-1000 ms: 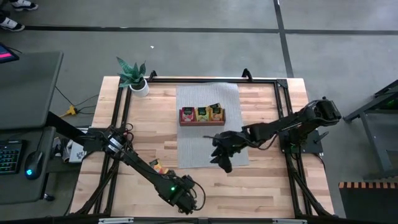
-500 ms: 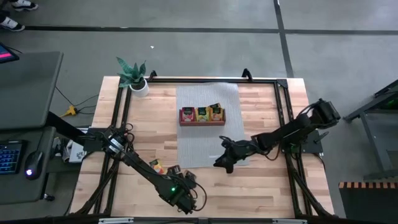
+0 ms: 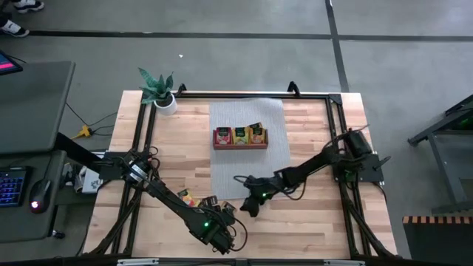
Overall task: Pick & Place Tea
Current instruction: Put the orange tea bag into the right section of the wooden organizer
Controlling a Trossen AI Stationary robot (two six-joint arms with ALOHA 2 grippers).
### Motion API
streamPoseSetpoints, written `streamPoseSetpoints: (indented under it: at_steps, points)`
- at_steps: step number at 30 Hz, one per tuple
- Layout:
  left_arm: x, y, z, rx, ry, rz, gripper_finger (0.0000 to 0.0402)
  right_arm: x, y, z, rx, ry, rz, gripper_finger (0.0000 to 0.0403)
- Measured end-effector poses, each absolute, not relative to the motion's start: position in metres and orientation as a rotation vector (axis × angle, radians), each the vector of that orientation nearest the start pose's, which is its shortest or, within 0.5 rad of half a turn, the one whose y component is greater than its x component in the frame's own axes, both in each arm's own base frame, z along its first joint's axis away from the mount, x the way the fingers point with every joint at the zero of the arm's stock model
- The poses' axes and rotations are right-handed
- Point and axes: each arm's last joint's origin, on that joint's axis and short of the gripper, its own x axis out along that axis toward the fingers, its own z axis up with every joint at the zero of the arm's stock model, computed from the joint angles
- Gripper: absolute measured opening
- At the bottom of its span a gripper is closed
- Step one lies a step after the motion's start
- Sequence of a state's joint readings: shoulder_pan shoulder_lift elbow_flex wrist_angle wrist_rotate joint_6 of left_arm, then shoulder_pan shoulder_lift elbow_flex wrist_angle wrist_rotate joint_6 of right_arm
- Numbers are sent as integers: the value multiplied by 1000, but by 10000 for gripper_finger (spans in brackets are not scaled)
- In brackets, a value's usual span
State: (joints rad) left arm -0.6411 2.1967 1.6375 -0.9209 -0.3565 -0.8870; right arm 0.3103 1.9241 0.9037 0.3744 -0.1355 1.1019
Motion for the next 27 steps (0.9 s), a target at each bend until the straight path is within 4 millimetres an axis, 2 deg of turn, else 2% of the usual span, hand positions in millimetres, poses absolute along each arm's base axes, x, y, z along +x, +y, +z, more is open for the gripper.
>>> streamPoseSetpoints:
  at_steps: [10, 18, 22, 27]
  points:
    - [347, -246, 144, -60, 1209, 347, 165, 383, 129, 111, 967, 859, 84, 202]
    - [349, -247, 144, -81, 1194, 353, 165, 385, 130, 110, 940, 888, 74, 193]
    - [348, -247, 144, -91, 1193, 360, 165, 385, 130, 109, 937, 892, 73, 153]
    - [348, -247, 144, -93, 1192, 362, 165, 384, 130, 109, 926, 900, 91, 68]
